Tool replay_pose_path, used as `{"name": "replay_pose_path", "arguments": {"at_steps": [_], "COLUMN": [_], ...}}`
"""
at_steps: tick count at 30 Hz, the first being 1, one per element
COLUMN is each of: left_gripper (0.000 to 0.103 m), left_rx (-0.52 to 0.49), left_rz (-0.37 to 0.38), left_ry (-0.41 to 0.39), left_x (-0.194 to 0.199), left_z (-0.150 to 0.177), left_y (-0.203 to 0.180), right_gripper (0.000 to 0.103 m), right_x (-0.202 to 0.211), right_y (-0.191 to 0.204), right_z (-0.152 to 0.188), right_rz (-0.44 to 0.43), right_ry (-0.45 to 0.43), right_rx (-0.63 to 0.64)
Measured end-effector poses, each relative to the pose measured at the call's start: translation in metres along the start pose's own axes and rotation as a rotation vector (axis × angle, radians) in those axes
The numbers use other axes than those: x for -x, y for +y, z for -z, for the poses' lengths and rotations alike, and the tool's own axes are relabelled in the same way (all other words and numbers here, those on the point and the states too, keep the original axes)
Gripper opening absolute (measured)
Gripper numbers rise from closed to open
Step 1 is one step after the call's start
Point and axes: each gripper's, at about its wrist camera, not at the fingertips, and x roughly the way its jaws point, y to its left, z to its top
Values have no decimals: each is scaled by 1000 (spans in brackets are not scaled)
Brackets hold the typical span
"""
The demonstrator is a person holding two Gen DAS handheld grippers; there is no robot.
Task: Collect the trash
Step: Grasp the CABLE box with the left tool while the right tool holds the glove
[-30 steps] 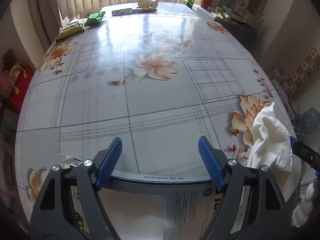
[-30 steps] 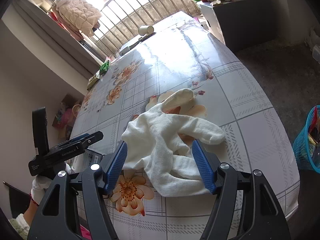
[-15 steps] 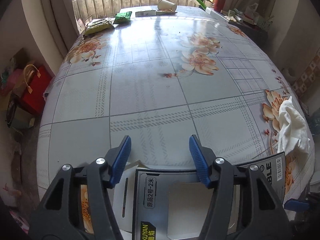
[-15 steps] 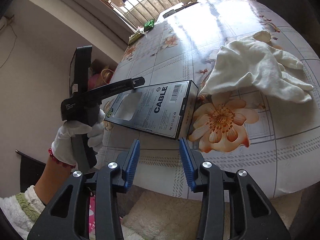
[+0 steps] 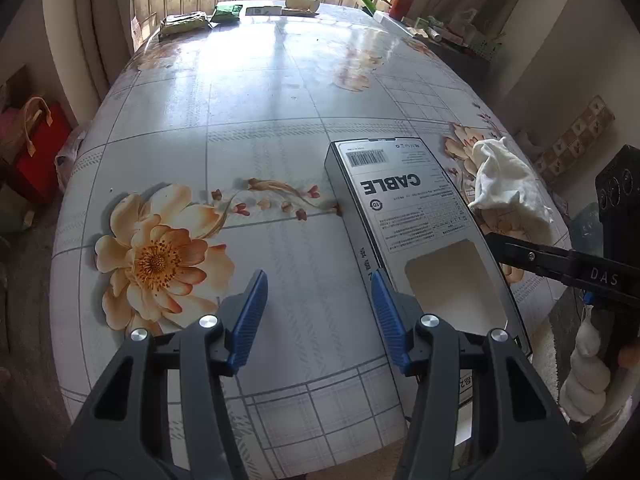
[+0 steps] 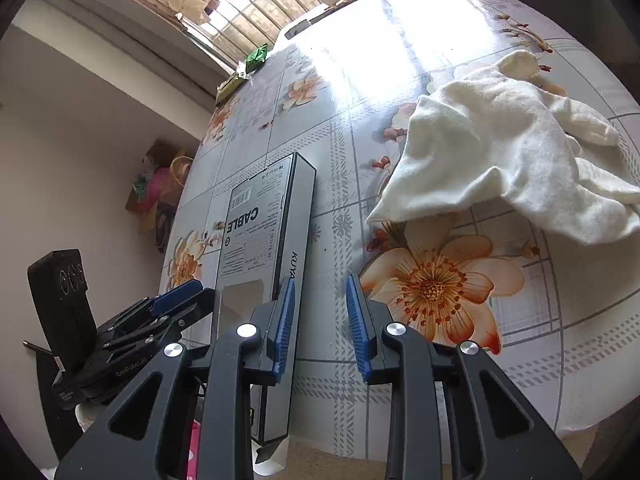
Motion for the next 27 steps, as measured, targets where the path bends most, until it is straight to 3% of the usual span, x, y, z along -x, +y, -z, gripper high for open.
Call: {"name": "replay_pose_path", "arguments": {"at_steps": [6,9,18,24,27], "left_gripper": [71,83,88,88,89], "left_rx": [44,44,152,82,21], "left_rz": [112,150,67,-18,-63], "left_ry": [-76,-66,-19,14,-9], "left_x": [18,13,-31,-53,-55], "left_z": [-7,-15,-40,-40,-36], "left_y": [-13,-32,-59,-77,-85], "right_gripper": [28,28,29,34,34], "right_x": [25,40,65,62,64], "right_y": [-15,-24,-49,-57,-59], "right_z": [8,16,25,23,24], "right_rz": [-20,-11,30,41,59], "right_ry": [-50,-70,-105,-115,-120], "right_rx": [-28,-34,-67,-101,-101]}}
